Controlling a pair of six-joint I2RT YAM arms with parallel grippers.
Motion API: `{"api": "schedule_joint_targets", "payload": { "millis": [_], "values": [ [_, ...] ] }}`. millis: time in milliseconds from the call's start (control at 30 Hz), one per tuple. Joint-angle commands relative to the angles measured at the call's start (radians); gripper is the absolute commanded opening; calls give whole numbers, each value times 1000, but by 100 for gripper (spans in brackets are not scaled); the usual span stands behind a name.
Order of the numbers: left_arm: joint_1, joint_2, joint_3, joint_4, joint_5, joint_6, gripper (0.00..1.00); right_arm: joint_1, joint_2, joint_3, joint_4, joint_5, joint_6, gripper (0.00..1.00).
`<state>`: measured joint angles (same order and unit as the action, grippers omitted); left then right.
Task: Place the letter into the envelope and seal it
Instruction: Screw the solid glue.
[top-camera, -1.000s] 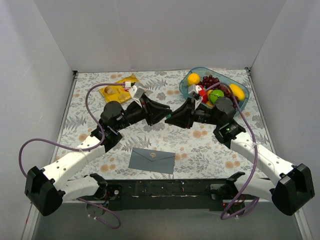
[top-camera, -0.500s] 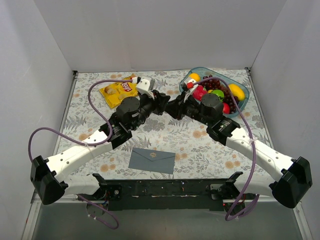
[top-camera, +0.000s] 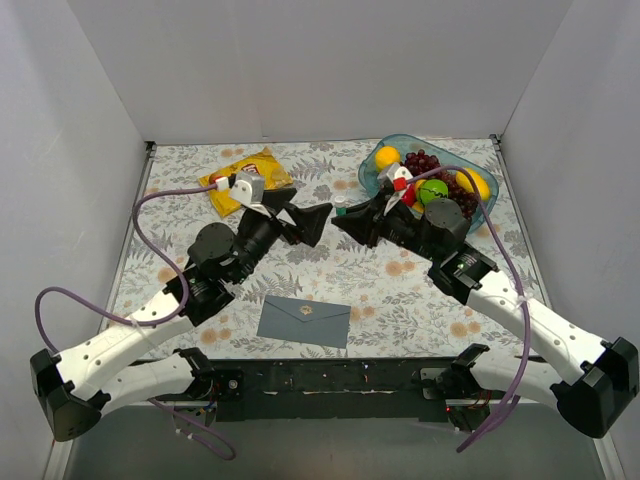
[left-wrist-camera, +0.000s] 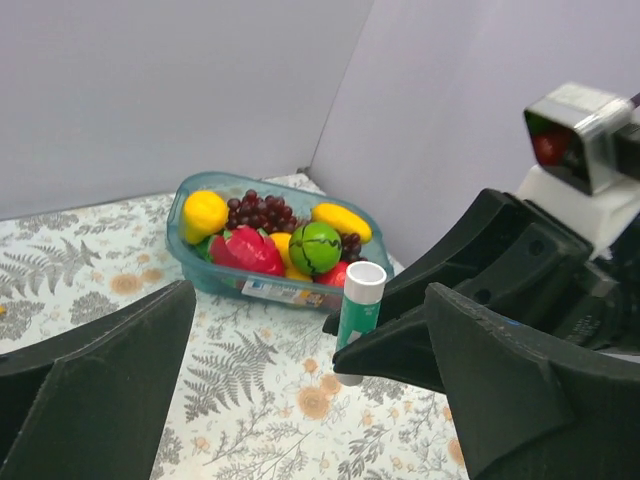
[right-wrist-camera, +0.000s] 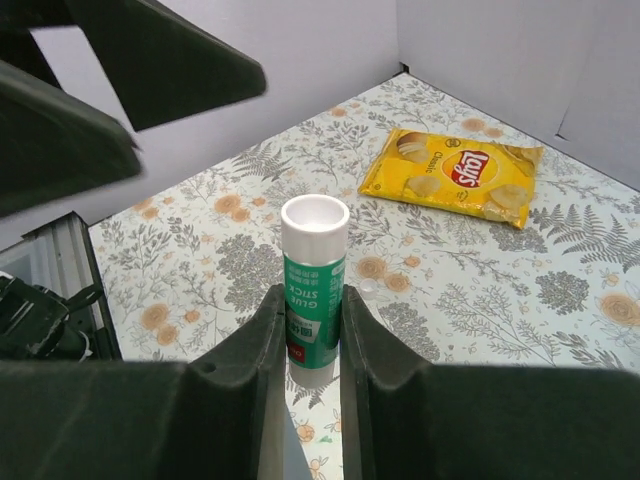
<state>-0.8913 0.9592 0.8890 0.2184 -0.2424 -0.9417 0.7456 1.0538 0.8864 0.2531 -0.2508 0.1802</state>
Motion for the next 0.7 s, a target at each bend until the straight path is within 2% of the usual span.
{"api": "schedule_joint_targets", "payload": {
  "millis": [0,33,100,167,200,300,500,667],
  "values": [
    [31,-62,-21,16,46,-15,98,-46,-32,-20,78,-99,4,1],
    [41,-71,-25,16,67,-17,98,-63,-25,-17,77,-128,2,1],
    [78,-86,-41,21,207,-19,98,-77,-14,-7,63,-200,4,1],
    [104,-94,-54,45,360,-20,98,-97,2,5,57,-254,13,1],
    [126,-102,-62,61,490,-20,98,-100,6,9,57,-305,15,1],
    [144,-100,-76,114,679,-19,98,-107,8,17,60,-404,5,1],
    [147,-48,-50,118,782,-12,97,-106,3,20,67,-563,-21,1],
    [147,-14,-53,151,784,-26,85,-106,0,11,113,-639,-12,1]
  ]
}}
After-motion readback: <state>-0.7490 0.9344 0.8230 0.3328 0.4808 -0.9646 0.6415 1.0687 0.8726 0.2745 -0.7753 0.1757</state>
